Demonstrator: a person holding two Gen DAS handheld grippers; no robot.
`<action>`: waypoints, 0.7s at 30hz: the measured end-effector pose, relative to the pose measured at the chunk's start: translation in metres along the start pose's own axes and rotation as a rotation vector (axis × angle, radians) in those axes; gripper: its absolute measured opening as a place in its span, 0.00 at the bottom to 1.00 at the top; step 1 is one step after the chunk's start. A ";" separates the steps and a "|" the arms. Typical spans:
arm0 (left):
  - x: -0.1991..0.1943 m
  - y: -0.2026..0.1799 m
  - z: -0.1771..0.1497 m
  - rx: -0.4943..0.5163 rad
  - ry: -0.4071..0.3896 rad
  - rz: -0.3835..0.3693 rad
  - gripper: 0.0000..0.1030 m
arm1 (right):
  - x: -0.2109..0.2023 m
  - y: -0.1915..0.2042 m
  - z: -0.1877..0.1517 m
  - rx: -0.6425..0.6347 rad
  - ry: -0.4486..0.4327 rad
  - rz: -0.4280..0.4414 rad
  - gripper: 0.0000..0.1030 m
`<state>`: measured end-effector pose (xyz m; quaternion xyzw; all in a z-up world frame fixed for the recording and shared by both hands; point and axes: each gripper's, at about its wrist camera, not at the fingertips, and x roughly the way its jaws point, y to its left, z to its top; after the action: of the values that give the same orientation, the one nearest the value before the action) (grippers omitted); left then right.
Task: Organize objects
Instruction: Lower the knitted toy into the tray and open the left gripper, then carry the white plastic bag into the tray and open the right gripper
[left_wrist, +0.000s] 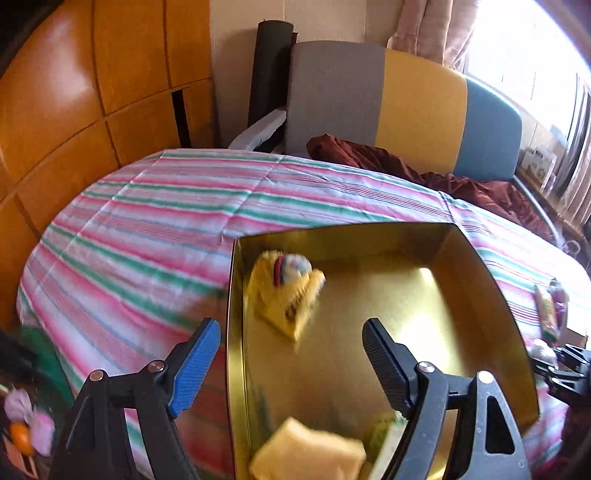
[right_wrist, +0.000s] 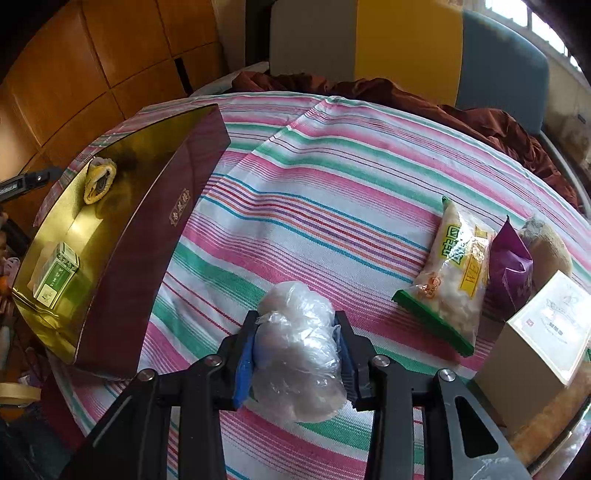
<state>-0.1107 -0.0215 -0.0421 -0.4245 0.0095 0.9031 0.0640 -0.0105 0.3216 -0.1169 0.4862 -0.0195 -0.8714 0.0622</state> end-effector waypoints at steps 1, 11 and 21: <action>-0.004 0.001 -0.004 -0.015 0.000 -0.005 0.77 | 0.000 0.000 0.000 0.000 -0.001 -0.001 0.39; -0.025 0.014 -0.037 -0.124 0.042 -0.033 0.68 | -0.002 0.002 -0.001 0.031 -0.010 -0.038 0.38; -0.052 0.014 -0.044 -0.096 -0.056 -0.009 0.65 | -0.037 -0.006 0.020 0.194 -0.056 -0.037 0.36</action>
<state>-0.0462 -0.0439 -0.0306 -0.4018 -0.0376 0.9137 0.0477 -0.0093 0.3317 -0.0757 0.4656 -0.0966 -0.8797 -0.0022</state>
